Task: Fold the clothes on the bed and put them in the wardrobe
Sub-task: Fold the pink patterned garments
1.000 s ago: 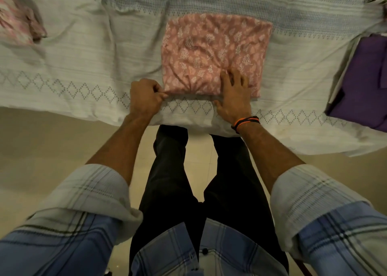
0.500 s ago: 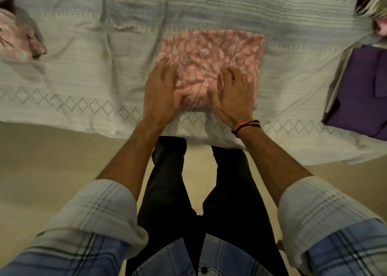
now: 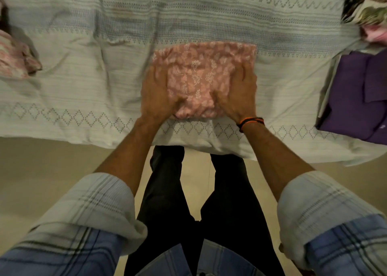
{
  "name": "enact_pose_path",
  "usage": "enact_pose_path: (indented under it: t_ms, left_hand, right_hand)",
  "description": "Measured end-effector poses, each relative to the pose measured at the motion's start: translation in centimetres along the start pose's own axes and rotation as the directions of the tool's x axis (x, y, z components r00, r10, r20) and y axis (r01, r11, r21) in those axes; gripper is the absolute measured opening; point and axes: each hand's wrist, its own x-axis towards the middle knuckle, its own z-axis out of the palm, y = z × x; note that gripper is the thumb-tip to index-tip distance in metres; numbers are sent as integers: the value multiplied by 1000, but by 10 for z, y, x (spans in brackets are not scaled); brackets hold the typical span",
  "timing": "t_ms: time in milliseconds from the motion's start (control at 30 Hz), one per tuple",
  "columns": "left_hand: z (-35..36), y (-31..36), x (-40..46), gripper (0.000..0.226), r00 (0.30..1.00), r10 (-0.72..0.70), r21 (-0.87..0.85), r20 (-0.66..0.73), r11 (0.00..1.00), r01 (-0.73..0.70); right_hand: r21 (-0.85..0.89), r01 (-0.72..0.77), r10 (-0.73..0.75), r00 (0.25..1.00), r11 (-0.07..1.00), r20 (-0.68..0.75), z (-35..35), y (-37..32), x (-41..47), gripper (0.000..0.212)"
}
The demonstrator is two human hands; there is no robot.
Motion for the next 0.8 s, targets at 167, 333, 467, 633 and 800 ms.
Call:
enact_pose_path:
  t_ms: [167,333,467,633,800]
  left_hand:
    - [-2,9,-1,97,854,-520,-340,21,799,495]
    - [6,18,15,81,795,-568,-532,211,616,581]
    - [5,21,23,75,786,-525,-636,327,493,594]
    - [-19,43,11,54,818,-413,-692,401,448,566]
    - [-76,79,-13,53,852,-342,-681,397,512,523]
  right_hand:
    - [257,-414,425,905,873,13,-4,12,-7,92]
    - [480,-480,449,874,734,188,-6,18,10,87]
    - [636,-488,385,871,599,306,-7,18,17,91]
    - [730,-398,262,917,555,300,-28,8,4,67]
    - [769,-355,268,932,531,245,-93,-18,-30,59]
